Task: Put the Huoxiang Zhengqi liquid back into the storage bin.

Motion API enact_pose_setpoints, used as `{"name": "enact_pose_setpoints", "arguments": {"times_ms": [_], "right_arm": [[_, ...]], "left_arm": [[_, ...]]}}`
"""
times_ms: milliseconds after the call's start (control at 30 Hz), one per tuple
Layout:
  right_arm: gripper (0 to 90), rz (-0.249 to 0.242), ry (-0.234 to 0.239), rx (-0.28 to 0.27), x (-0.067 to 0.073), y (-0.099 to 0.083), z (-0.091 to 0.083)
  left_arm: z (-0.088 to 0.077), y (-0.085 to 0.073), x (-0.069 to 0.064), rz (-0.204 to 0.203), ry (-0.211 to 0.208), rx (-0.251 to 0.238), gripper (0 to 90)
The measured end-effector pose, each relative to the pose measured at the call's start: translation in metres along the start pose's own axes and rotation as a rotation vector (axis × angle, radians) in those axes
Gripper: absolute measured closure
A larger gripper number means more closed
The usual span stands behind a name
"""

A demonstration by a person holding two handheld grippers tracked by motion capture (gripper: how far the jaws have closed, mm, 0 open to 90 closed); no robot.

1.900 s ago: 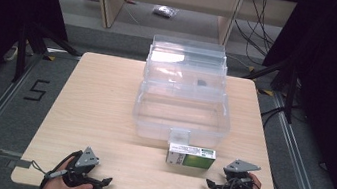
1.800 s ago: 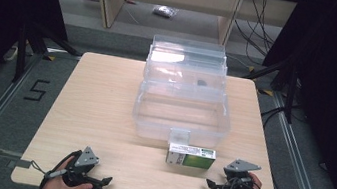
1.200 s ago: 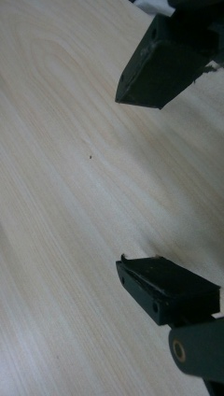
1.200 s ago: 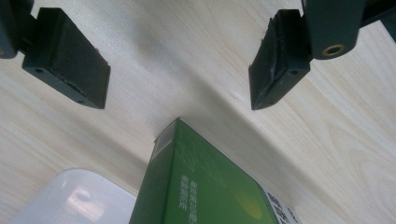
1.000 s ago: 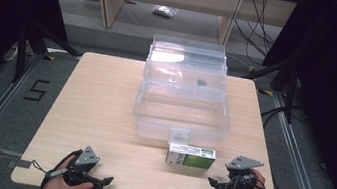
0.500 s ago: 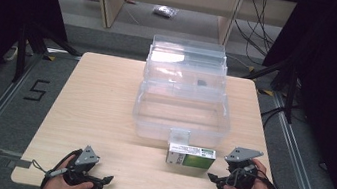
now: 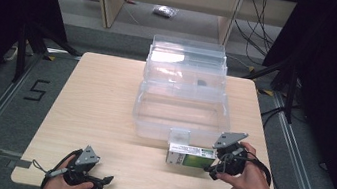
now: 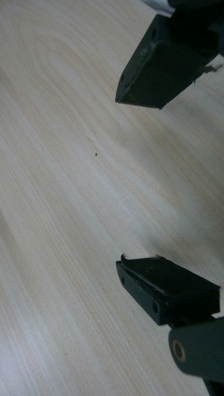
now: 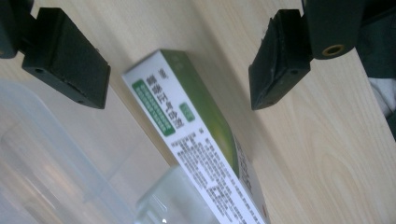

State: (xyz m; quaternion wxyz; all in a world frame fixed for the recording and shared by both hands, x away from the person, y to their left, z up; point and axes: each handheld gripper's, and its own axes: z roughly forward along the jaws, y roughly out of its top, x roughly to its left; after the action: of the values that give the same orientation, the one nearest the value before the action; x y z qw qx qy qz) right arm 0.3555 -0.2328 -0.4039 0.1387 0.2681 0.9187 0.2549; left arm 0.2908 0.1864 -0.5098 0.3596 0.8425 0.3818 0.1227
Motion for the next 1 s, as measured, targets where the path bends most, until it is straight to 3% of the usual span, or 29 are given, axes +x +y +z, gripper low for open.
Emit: {"name": "enact_pose_setpoints", "arguments": {"times_ms": [200, 233, 533, 733, 1000], "right_arm": [[22.9, -0.072, 0.036, 0.028, -0.003, 0.013, 0.01], [23.1, -0.059, 0.036, 0.042, -0.001, 0.015, 0.01], [25.5, -0.146, 0.066, 0.088, 0.003, 0.035, 0.023], [26.7, -0.152, 0.083, 0.12, 0.005, 0.044, 0.032], [30.5, -0.2, 0.113, 0.168, 0.004, 0.052, 0.049]], "left_arm": [[0.0, 0.0, 0.0, 0.002, -0.004, 0.003, 16.0], [-0.001, 0.0, 0.001, 0.016, -0.01, 0.017, 16.0], [0.0, 0.0, 0.0, 0.005, -0.003, 0.01, 16.0], [-0.001, 0.0, 0.001, 0.016, -0.008, 0.017, 16.0], [0.0, 0.0, 0.0, 0.006, -0.004, 0.01, 15.9]]}}
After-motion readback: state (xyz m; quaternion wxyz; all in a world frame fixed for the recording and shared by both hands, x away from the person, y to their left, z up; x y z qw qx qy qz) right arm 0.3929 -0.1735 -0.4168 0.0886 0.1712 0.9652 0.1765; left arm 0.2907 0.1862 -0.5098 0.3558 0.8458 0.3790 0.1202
